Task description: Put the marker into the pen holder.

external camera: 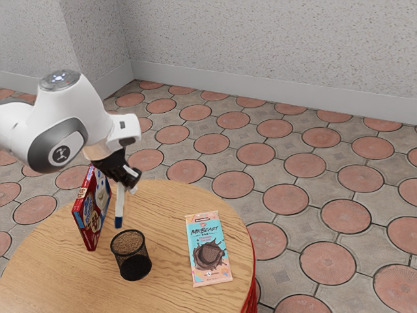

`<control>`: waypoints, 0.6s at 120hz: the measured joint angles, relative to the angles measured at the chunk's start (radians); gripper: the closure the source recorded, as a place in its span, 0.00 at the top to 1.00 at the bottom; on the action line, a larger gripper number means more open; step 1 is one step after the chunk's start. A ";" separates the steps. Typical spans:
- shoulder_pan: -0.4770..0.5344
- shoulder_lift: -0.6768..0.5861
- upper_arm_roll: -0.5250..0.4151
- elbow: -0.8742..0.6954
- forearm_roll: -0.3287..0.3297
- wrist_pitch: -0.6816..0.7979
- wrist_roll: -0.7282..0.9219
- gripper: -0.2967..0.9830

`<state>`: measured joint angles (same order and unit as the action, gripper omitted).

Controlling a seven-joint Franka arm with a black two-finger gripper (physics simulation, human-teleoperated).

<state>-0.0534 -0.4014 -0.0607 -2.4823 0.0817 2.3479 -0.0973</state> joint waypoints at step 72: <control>-0.011 0.166 -0.034 0.063 -0.025 -0.051 0.025 0.20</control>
<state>-0.0648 -0.2351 -0.0952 -2.4194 0.0569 2.2967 -0.0726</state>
